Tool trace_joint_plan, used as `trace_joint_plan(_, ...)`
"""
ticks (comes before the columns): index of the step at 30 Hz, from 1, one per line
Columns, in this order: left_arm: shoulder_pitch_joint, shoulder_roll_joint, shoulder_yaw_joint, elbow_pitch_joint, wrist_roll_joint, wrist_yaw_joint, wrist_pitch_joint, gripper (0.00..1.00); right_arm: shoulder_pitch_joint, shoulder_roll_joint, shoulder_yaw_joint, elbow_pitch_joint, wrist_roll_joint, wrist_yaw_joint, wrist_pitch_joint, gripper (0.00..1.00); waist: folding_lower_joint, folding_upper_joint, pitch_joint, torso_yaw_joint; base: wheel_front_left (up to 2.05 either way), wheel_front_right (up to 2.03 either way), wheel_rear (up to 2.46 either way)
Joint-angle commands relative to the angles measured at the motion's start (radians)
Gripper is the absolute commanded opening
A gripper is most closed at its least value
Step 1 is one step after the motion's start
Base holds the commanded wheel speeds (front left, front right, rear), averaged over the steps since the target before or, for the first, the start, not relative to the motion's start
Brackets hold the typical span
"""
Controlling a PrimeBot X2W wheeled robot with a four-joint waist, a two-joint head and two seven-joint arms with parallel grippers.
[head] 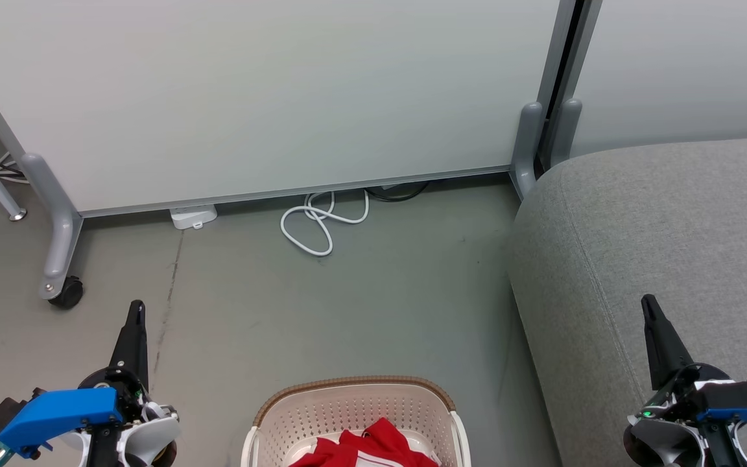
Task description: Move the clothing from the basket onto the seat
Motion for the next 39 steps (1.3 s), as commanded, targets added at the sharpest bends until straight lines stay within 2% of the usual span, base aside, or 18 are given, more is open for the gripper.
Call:
trace_joint_plan(1, -0.010, -0.001, 0.001, -0.004, -0.002, -0.004, 0.003, 0.00, -0.012, -0.004, -0.002, -0.002, 0.002, 0.003, 0.002, 0.00, 0.0000, 0.0000, 0.000, 0.000, 0.00, 0.00, 0.00)
trace_joint_plan(31, -0.010, -0.001, 0.001, -0.004, -0.002, -0.004, 0.003, 0.00, -0.012, -0.005, -0.002, -0.002, 0.002, 0.003, 0.002, 0.00, 0.0000, 0.0000, 0.000, 0.000, 0.00, 0.00, 0.00)
trace_joint_plan(32, 0.000, 0.000, 0.000, 0.000, 0.000, 0.000, 0.000, 1.00, 0.000, 0.000, 0.000, 0.000, 0.000, 0.000, 0.000, 1.00, 0.0000, 0.0000, 0.000, 0.000, 0.00, 0.00, 0.00)
trace_joint_plan(39, 0.032, -0.004, -0.009, 0.029, 0.001, 0.000, -0.013, 1.00, 0.028, 0.005, 0.014, 0.025, -0.003, 0.000, -0.012, 1.00, 0.0000, 0.0000, 0.000, 0.000, 0.00, 0.00, 0.00)
